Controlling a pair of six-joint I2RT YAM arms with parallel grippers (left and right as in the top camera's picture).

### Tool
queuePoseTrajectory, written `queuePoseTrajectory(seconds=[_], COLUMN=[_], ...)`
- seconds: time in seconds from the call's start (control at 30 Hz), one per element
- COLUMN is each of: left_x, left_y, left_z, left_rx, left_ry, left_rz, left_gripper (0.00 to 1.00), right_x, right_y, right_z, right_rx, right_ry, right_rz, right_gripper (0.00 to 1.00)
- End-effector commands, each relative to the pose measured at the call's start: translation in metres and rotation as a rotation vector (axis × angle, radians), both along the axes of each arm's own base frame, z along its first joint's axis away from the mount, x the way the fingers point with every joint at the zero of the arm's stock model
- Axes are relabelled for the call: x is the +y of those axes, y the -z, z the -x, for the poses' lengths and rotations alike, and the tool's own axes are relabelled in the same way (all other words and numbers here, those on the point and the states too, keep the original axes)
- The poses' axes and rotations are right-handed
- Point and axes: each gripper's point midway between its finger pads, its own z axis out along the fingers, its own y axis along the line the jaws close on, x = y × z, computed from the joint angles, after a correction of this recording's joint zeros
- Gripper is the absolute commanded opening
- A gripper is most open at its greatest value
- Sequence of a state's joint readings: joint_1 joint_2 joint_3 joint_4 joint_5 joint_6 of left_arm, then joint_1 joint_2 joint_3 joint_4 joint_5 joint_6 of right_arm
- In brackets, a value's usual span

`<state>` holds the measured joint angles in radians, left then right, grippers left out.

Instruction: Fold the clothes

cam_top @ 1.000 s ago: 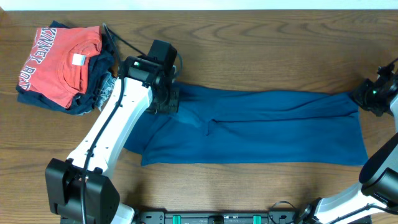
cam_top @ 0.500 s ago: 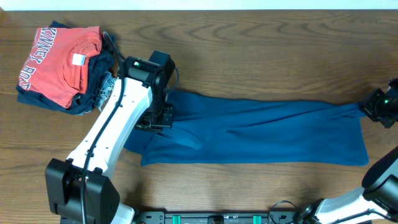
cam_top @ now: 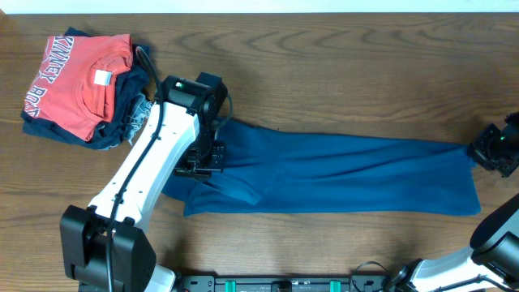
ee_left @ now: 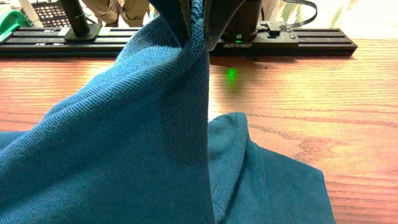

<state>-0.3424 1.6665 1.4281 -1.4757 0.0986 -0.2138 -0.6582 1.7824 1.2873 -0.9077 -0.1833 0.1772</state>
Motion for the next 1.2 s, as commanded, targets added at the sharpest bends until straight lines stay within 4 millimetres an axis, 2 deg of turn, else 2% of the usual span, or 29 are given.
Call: queuePoseTrajectory(seconds=[0.0,0.03,0.13,0.17,0.23,0.37,0.43,0.5,0.67,0.77,0.83,0.87,0.9,1.0,1.1,1.17], left_x=[0.003,0.003,0.003,0.003,0.003,0.002,0.001,-0.001,-0.006,-0.007,-0.007,-0.006,-0.006,-0.004,-0.002,-0.001], left_y=[0.002,0.002,0.002,0.002,0.002,0.002,0.003,0.005,0.01,0.019,0.027,0.031,0.036,0.048,0.055,0.056], left_z=[0.004,0.004,0.004,0.004,0.004,0.002,-0.002,-0.007,-0.021,-0.024,-0.023,-0.022,-0.021,-0.016,-0.01,-0.008], left_rx=[0.015,0.015,0.018,0.018,0.018,0.01,-0.007,-0.027,-0.086,-0.101,-0.099,-0.096,-0.093,-0.081,-0.063,-0.055], left_ry=[-0.02,-0.02,-0.019,-0.02,-0.019,-0.019,-0.02,-0.02,-0.02,-0.02,-0.02,-0.02,-0.02,-0.02,-0.02,-0.02], left_rz=[-0.011,-0.012,-0.013,-0.013,-0.013,-0.01,-0.004,0.004,0.025,0.03,0.029,0.028,0.027,0.023,0.017,0.013], left_gripper=[0.12,0.13,0.17,0.24,0.27,0.32,0.34,0.35,0.36,0.36,0.35,0.35,0.35,0.34,0.34,0.33], right_x=[-0.013,-0.013,-0.013,-0.013,-0.011,-0.002,0.001,0.006,0.011,0.012,0.014,0.015,0.015,0.008,-0.002,-0.008], right_y=[-0.006,-0.006,-0.006,-0.006,-0.006,-0.007,-0.006,-0.002,0.017,0.028,0.033,0.034,0.035,0.037,0.034,0.029], right_z=[0.005,0.005,0.005,0.005,0.004,-0.001,-0.001,0.001,0.007,0.008,0.011,0.014,0.018,0.037,0.071,0.079], right_rx=[0.011,0.01,0.008,0.008,0.004,-0.023,-0.019,-0.004,0.011,0.001,0.009,0.02,0.033,0.112,0.247,0.259], right_ry=[0.043,0.043,0.042,0.042,0.04,0.027,0.019,0.014,0.036,0.06,0.085,0.093,0.098,0.149,0.248,0.283], right_rz=[0.052,0.053,0.054,0.053,0.042,-0.001,-0.009,-0.02,-0.024,-0.025,-0.036,-0.042,-0.044,-0.023,0.005,-0.001], right_gripper=[0.64,0.68,0.66,0.65,0.63,0.51,0.5,0.55,0.51,0.38,0.18,0.08,0.02,0.01,0.01,0.01])
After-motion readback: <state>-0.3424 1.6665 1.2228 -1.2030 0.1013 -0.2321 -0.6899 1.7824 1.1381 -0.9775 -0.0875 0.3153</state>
